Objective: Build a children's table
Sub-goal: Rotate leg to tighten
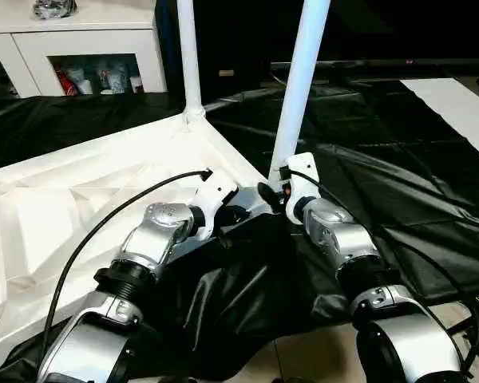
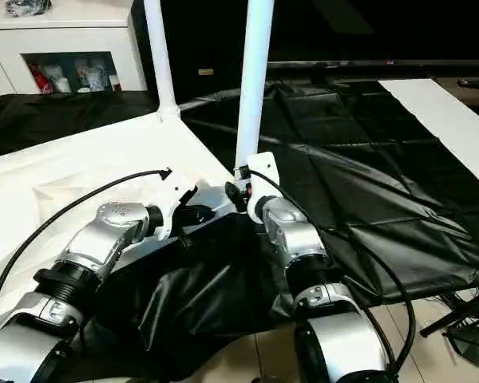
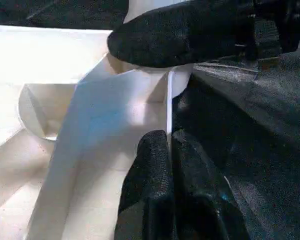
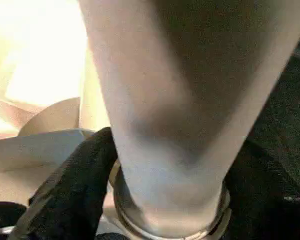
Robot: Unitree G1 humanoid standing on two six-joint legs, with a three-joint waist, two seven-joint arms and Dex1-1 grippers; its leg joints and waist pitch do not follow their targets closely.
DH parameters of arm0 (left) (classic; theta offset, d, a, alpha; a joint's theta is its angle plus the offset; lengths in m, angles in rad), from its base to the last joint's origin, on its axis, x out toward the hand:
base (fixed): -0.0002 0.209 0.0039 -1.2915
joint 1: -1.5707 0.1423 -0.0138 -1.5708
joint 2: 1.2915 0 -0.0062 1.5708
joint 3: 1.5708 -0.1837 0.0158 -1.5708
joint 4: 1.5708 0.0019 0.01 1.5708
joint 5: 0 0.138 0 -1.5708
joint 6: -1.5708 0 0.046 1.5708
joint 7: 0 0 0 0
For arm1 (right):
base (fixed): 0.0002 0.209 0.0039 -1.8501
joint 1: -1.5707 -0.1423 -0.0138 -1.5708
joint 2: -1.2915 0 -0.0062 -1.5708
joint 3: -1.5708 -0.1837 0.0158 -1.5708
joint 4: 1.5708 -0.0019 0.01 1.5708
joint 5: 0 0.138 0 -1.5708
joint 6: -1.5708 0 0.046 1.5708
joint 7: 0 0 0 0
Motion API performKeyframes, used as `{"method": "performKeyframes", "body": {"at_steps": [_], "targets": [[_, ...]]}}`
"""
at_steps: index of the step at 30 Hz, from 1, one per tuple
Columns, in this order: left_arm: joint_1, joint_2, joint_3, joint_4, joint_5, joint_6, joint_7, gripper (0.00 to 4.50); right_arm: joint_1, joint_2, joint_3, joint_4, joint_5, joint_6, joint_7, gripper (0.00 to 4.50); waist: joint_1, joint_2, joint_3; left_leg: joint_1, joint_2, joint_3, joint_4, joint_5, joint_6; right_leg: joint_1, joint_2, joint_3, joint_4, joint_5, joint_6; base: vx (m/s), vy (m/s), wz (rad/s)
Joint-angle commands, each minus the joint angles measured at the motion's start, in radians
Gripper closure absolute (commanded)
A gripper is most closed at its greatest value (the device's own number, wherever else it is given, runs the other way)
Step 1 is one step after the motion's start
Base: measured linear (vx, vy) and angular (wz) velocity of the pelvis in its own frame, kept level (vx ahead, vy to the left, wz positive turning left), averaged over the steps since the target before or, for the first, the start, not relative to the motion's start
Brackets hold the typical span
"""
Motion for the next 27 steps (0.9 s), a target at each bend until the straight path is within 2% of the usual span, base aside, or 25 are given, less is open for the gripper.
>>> {"method": "performKeyframes", "body": {"at_steps": [1, 5, 7, 11, 14, 16, 20, 25, 27], "targets": [[-0.003, -0.007, 0.008, -0.067, -0.040, -0.055, -0.048, 4.50, 0.004, 0.013, 0.044, 0.047, 0.001, 0.016, 0.065, 0.91, 0.001, -0.001, -0.066, 0.014, 0.035, -0.012, -0.066, -0.261, 0.003, 0.043, -0.083, 0.049, -0.080, -0.334, -0.165, 0.000, 0.000, 0.00], [0.028, 0.033, 0.009, -0.096, -0.054, -0.062, -0.103, 4.50, 0.005, -0.055, 0.052, 0.029, -0.010, -0.005, 0.152, 0.65, -0.001, -0.003, -0.068, 0.010, 0.036, -0.010, -0.063, -0.241, 0.012, 0.047, -0.083, 0.050, -0.075, -0.284, -0.182, 0.000, 0.000, 0.00], [0.039, 0.052, 0.010, -0.105, -0.060, -0.063, -0.130, 4.50, 0.012, -0.092, 0.067, 0.000, -0.010, -0.005, 0.222, 0.34, 0.002, -0.002, -0.070, 0.012, 0.035, -0.008, -0.060, -0.224, 0.023, 0.048, -0.082, 0.049, -0.074, -0.267, -0.190, 0.000, 0.000, 0.00], [0.058, 0.091, 0.006, -0.131, -0.075, -0.066, -0.195, 4.50, 0.041, -0.167, 0.103, -0.081, -0.003, -0.003, 0.386, 0.06, 0.012, 0.000, -0.072, 0.010, 0.038, -0.008, -0.058, -0.185, 0.043, 0.051, -0.079, 0.048, -0.065, -0.199, -0.206, 0.000, 0.000, 0.00], [0.081, 0.123, 0.003, -0.169, -0.099, -0.062, -0.264, 4.50, 0.083, -0.225, 0.138, -0.175, 0.025, -0.011, 0.535, 0.06, 0.014, 0.000, -0.072, 0.008, 0.039, -0.006, -0.057, -0.184, 0.048, 0.053, -0.077, 0.047, -0.061, -0.177, -0.216, 0.000, 0.000, 0.00], [0.099, 0.147, -0.004, -0.203, -0.118, -0.054, -0.319, 4.50, 0.109, -0.259, 0.157, -0.227, 0.042, -0.014, 0.618, 0.06, 0.019, -0.002, -0.071, 0.009, 0.042, -0.006, -0.057, -0.190, 0.057, 0.053, -0.078, 0.046, -0.062, -0.190, -0.212, 0.000, 0.000, 0.00], [0.131, 0.186, -0.019, -0.249, -0.131, -0.035, -0.390, 4.50, 0.143, -0.310, 0.192, -0.284, 0.052, -0.022, 0.736, 0.06, 0.021, -0.004, -0.066, 0.012, 0.042, -0.005, -0.059, -0.221, 0.050, 0.047, -0.079, 0.047, -0.070, -0.270, -0.199, 0.000, 0.000, 0.00], [0.143, 0.200, -0.025, -0.256, -0.133, -0.025, -0.409, 4.50, 0.150, -0.309, 0.206, -0.288, 0.044, -0.013, 0.758, 0.06, 0.025, -0.003, -0.065, 0.015, 0.041, -0.007, -0.061, -0.235, 0.035, 0.041, -0.079, 0.047, -0.077, -0.331, -0.183, 0.000, 0.000, 0.00], [0.150, 0.206, -0.025, -0.273, -0.137, -0.012, -0.428, 4.50, 0.148, -0.303, 0.212, -0.292, 0.048, 0.003, 0.759, 0.32, 0.027, -0.003, -0.066, 0.015, 0.041, -0.007, -0.061, -0.227, 0.033, 0.042, -0.079, 0.048, -0.075, -0.322, -0.183, 0.000, 0.000, 0.00]]}}
